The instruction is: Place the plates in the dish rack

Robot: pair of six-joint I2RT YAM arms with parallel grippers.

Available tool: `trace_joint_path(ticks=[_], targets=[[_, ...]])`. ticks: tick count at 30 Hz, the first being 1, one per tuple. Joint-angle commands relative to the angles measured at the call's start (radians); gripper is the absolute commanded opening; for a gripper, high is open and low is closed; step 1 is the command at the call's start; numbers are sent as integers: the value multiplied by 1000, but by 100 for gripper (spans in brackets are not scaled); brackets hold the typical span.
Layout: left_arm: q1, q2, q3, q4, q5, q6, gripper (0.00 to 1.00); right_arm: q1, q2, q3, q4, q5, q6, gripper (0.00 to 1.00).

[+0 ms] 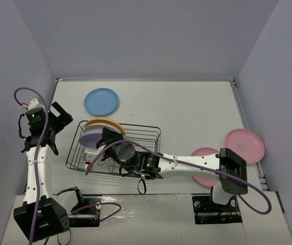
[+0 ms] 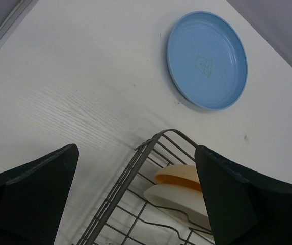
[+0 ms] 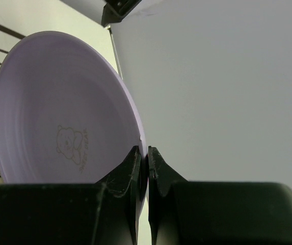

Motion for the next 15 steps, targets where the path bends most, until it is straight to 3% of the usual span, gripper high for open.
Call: trace_joint_path(ticks=[1,7,15], targets=[[-2,-9,34,36,-2,6,97,7,8,84,194,85,-49,0],[-1,-5,35,36,2,7,97,7,66,97,288,152,-111,0],[-2,-3,38,34,-2,10,97,7,77,118,275,140,-105,0]])
